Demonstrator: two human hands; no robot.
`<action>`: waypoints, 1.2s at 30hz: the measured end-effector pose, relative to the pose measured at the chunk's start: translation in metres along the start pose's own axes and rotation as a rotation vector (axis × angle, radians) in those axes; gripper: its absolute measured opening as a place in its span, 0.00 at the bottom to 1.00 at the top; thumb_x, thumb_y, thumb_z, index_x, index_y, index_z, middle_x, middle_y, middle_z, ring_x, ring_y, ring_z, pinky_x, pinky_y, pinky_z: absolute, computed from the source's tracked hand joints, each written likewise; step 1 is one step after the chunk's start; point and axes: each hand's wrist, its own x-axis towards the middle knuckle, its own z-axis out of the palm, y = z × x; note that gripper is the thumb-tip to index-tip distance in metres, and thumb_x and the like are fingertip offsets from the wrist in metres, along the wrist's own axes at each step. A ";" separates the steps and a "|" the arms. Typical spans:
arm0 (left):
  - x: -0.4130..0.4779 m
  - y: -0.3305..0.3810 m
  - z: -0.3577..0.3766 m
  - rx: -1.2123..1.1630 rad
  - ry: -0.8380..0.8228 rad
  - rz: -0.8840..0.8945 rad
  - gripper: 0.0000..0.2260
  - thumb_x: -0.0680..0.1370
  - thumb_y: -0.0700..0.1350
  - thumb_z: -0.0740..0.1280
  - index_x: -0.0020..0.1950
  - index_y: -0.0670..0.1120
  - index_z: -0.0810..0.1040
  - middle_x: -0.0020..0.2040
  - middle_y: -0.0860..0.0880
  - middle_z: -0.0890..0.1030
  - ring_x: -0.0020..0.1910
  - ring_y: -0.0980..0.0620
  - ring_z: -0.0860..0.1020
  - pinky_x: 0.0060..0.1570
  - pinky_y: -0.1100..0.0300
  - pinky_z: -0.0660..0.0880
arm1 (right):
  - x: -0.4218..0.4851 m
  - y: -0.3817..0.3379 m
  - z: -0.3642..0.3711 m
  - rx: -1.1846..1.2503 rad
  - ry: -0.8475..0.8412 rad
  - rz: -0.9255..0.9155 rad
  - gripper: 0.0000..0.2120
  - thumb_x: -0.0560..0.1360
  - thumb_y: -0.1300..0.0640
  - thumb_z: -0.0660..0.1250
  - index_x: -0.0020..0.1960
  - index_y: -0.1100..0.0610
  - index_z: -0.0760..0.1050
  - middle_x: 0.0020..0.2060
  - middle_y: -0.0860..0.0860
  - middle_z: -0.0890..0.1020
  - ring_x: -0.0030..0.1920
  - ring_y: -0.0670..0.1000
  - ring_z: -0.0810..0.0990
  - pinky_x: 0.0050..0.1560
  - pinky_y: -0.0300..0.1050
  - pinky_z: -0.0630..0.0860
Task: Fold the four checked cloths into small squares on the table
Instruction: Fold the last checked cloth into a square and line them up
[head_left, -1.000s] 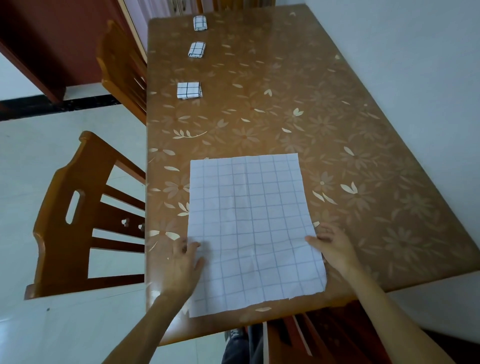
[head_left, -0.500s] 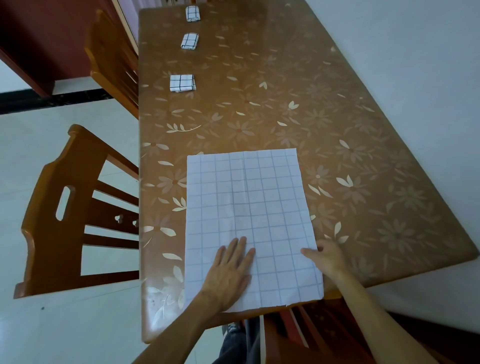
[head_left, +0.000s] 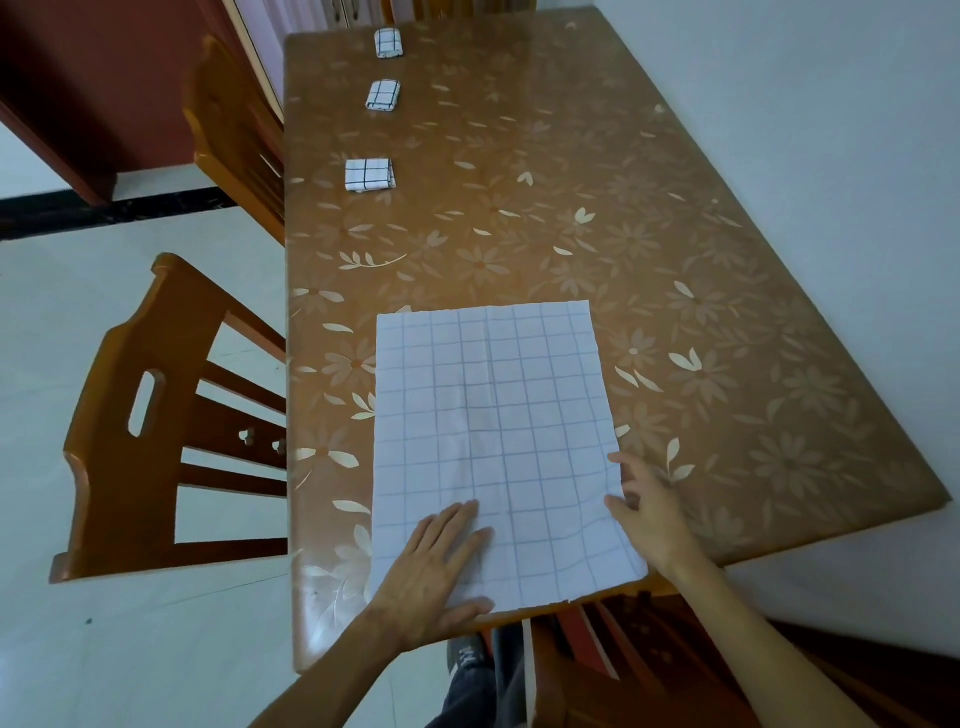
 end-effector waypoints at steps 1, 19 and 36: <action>-0.004 -0.003 -0.004 -0.008 -0.001 -0.017 0.36 0.77 0.73 0.53 0.80 0.56 0.55 0.82 0.52 0.44 0.80 0.52 0.43 0.78 0.48 0.44 | 0.000 0.002 -0.001 -0.045 0.029 -0.003 0.17 0.77 0.60 0.67 0.62 0.44 0.73 0.49 0.48 0.79 0.46 0.48 0.81 0.43 0.39 0.79; 0.007 0.035 -0.005 0.173 0.039 -0.307 0.31 0.69 0.62 0.74 0.67 0.50 0.72 0.61 0.42 0.75 0.53 0.42 0.78 0.46 0.50 0.79 | -0.045 -0.052 0.059 -0.489 -0.309 -0.373 0.16 0.75 0.50 0.69 0.63 0.46 0.75 0.59 0.42 0.73 0.60 0.44 0.70 0.60 0.41 0.71; 0.003 0.011 -0.022 -0.406 0.144 -0.198 0.14 0.83 0.58 0.56 0.60 0.55 0.77 0.60 0.57 0.78 0.56 0.61 0.74 0.62 0.60 0.72 | -0.055 -0.028 0.060 -0.585 -0.149 -0.453 0.15 0.78 0.56 0.64 0.64 0.52 0.76 0.63 0.47 0.75 0.64 0.51 0.70 0.67 0.48 0.67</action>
